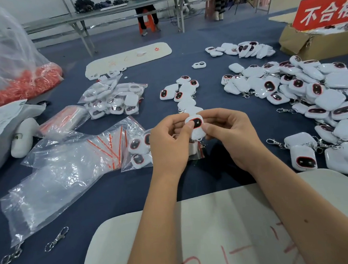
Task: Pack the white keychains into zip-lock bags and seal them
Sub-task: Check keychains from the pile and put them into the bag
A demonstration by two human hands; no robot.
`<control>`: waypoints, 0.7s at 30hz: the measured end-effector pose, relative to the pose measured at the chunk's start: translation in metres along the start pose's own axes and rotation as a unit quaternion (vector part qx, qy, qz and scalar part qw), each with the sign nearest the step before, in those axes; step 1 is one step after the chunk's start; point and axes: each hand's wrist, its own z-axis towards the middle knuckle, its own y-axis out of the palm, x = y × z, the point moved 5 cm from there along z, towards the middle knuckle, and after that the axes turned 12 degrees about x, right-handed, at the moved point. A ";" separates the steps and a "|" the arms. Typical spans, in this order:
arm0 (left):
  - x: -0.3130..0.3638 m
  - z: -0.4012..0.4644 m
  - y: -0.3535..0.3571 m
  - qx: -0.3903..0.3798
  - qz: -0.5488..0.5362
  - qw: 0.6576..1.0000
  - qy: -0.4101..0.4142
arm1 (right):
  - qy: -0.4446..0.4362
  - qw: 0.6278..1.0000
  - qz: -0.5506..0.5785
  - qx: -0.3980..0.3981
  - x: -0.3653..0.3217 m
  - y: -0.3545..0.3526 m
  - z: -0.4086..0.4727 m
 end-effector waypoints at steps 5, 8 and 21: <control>0.000 0.001 0.000 -0.010 0.007 1.000 0.017 | 0.008 1.000 -0.026 0.001 0.001 0.001 -0.001; 0.000 -0.001 0.002 -0.029 0.029 0.999 0.035 | 0.003 0.999 -0.050 0.015 0.000 -0.001 -0.001; -0.001 -0.003 0.004 -0.054 0.050 0.996 0.052 | 0.006 0.995 -0.103 0.004 0.000 0.001 -0.001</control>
